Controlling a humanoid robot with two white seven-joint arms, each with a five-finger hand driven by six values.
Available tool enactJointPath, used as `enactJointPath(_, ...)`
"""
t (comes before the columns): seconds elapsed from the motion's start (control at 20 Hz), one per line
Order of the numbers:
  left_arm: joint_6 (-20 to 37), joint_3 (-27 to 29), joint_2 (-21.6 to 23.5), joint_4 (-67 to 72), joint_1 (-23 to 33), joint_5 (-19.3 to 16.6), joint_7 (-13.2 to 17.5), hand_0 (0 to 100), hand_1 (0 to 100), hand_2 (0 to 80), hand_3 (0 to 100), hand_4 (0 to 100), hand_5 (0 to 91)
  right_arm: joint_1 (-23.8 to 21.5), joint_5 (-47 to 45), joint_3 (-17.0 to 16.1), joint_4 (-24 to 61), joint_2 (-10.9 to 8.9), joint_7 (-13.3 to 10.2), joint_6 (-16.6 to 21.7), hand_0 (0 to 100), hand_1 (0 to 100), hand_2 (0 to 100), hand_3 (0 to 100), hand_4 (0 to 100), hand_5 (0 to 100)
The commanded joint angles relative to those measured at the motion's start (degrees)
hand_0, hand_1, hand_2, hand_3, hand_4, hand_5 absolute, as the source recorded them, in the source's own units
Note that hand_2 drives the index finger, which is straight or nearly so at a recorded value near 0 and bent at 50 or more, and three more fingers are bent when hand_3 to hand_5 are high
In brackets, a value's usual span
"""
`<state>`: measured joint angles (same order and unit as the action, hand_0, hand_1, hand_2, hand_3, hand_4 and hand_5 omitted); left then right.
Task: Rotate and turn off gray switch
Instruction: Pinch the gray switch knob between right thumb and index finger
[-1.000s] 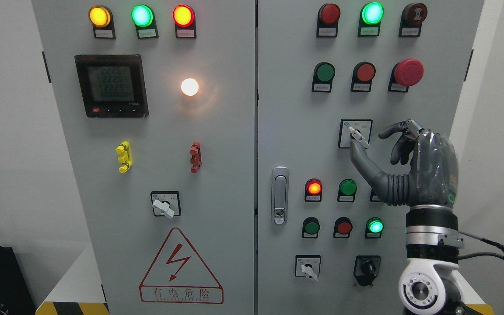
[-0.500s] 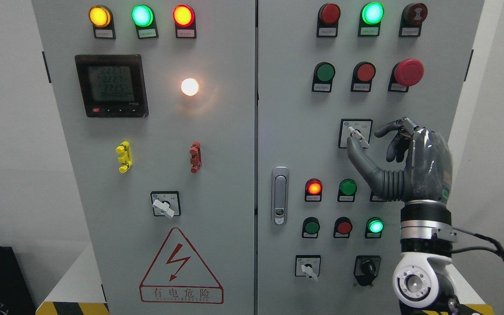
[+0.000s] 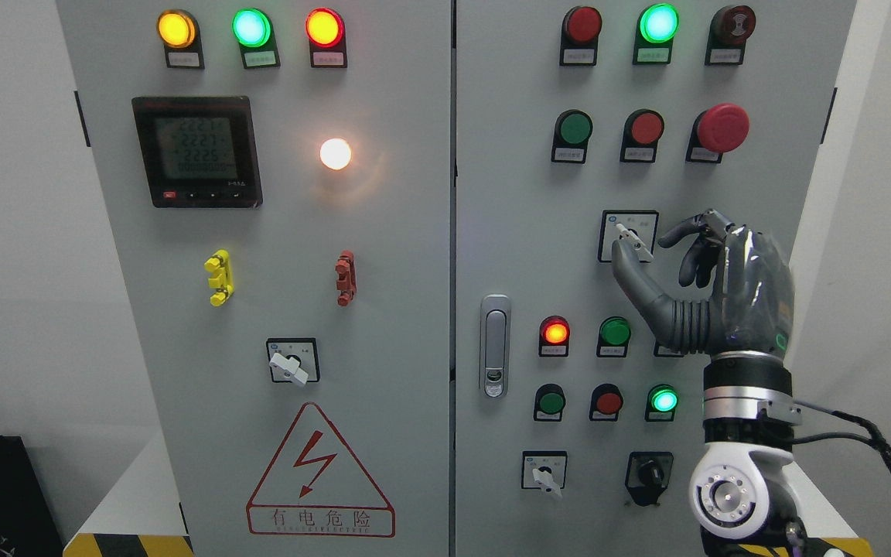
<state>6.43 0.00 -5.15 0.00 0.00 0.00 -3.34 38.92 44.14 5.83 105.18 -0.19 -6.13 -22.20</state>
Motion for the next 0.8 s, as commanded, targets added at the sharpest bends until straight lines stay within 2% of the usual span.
enactJointPath(0.0,-0.01,0.44,0.06,-1.41,-0.53,1.14,0.0,12,39,0.0,0,0,0.0,0.02,0.07,0.06,-0.77,-0.25,-0.02,-0.04,8,42,58,95,100,100)
enactJointPath(0.75,-0.01,0.44,-0.03,-1.41,-0.53,1.14,0.0,12,39,0.0,0,0,0.0,0.72,0.42,0.15,-1.56,-0.34,0.07,-0.21,8,44,59,95,100,100)
